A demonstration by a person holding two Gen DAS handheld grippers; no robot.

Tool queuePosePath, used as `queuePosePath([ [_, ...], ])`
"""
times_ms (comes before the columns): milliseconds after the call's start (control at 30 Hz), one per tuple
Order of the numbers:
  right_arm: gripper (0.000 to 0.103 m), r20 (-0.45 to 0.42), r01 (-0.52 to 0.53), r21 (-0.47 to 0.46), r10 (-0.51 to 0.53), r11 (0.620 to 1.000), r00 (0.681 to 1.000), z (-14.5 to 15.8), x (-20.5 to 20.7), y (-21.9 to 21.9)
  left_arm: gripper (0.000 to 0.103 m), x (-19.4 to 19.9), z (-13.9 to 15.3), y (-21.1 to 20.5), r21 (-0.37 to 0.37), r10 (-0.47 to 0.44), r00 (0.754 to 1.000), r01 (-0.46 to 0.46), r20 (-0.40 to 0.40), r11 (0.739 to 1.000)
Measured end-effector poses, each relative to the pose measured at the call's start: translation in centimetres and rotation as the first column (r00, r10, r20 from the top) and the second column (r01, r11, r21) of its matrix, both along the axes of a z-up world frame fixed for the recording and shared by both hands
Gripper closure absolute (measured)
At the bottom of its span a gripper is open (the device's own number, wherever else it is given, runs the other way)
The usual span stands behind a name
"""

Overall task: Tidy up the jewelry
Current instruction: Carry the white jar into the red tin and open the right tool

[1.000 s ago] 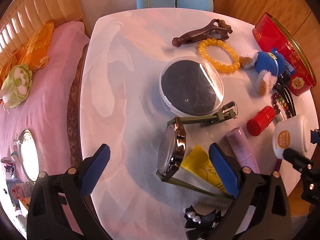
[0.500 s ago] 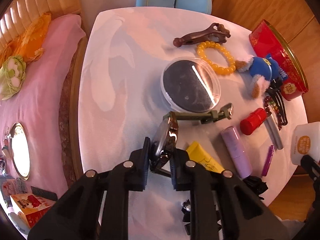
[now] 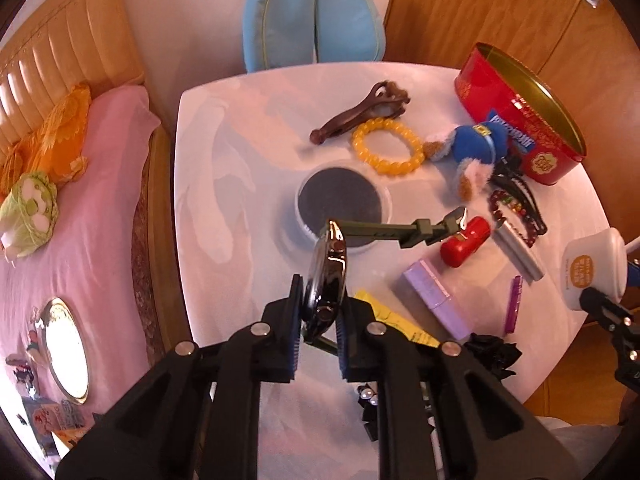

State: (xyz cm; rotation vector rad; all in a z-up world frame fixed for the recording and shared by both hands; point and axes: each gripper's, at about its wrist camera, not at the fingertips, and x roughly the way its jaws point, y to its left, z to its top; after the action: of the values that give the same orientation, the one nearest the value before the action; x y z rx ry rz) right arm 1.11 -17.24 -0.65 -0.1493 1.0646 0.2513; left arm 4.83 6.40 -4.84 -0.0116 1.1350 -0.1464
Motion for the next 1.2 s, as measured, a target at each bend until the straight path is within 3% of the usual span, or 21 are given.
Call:
queuePosePath([
  [200,0.042,0.008,0.089,0.011,-0.089,0.996,0.996,0.5,-0.6,-3.6,0.088,0.8,4.3,-4.9,0.008,-0.130,0.986,0.130,0.100,0.992],
  [333,0.042,0.043,0.097,0.049,-0.099,0.994,0.994,1.2,-0.3,-6.9,0.088,1.0,6.2,-8.5,0.010,-0.163,0.977,0.163,0.136,0.987],
  [767,0.042,0.172,0.026,0.123,-0.047,0.992,0.984,4.9,3.0,-19.8,0.089,1.5,9.6,-21.0,0.031,-0.107,0.977,0.103,0.185,0.994],
  [933,0.042,0.192,0.029,0.160,-0.060,0.987,0.980,5.3,5.8,-21.6,0.092,3.2,10.5,-24.1,0.068,-0.142,0.971,0.131,0.191,0.989],
  [1200,0.042,0.205,0.061,0.166,-0.095,0.984,0.974,5.4,11.6,-22.1,0.095,9.3,11.5,-27.2,0.094,-0.224,0.949,0.208,0.220,0.974],
])
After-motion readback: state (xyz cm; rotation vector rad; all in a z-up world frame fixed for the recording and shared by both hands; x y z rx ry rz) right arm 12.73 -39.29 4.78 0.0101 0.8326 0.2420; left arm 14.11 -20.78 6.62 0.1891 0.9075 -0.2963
